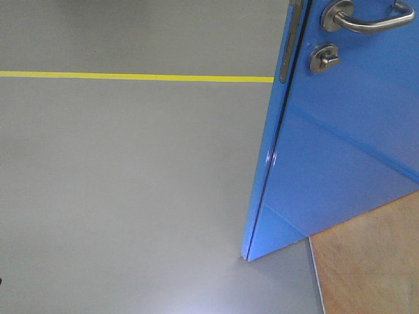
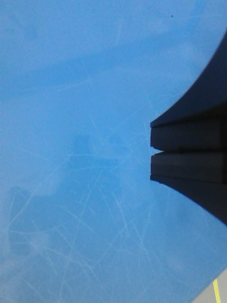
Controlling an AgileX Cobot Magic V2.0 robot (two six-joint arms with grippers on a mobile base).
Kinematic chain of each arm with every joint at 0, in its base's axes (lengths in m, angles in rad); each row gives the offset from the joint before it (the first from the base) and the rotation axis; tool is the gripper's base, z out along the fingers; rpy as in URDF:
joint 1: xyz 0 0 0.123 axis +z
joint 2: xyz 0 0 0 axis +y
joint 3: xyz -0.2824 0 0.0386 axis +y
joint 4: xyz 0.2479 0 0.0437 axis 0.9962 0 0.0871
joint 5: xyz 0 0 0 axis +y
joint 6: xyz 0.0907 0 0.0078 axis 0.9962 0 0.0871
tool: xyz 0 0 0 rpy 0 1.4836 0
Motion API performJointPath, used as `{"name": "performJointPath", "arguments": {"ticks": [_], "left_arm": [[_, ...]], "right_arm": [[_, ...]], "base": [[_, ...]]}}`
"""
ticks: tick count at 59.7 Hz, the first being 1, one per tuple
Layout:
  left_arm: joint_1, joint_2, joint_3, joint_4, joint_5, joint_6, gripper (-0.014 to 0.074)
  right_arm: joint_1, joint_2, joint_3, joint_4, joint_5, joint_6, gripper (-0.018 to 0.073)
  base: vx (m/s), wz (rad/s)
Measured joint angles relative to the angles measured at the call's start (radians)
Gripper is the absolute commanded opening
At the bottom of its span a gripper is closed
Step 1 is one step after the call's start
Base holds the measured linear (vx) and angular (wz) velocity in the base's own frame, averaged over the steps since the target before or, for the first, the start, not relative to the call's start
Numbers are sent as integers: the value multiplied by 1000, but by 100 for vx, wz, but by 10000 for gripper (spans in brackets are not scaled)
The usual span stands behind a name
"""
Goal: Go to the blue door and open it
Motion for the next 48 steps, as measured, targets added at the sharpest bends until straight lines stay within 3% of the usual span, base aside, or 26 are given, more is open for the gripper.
{"name": "performJointPath", "arguments": {"ticks": [48], "left_arm": [[0,0,0,0,0,0,70]], "right_arm": [[0,-2,0,0,-3,0,-8]], "base": [[0,0]]}}
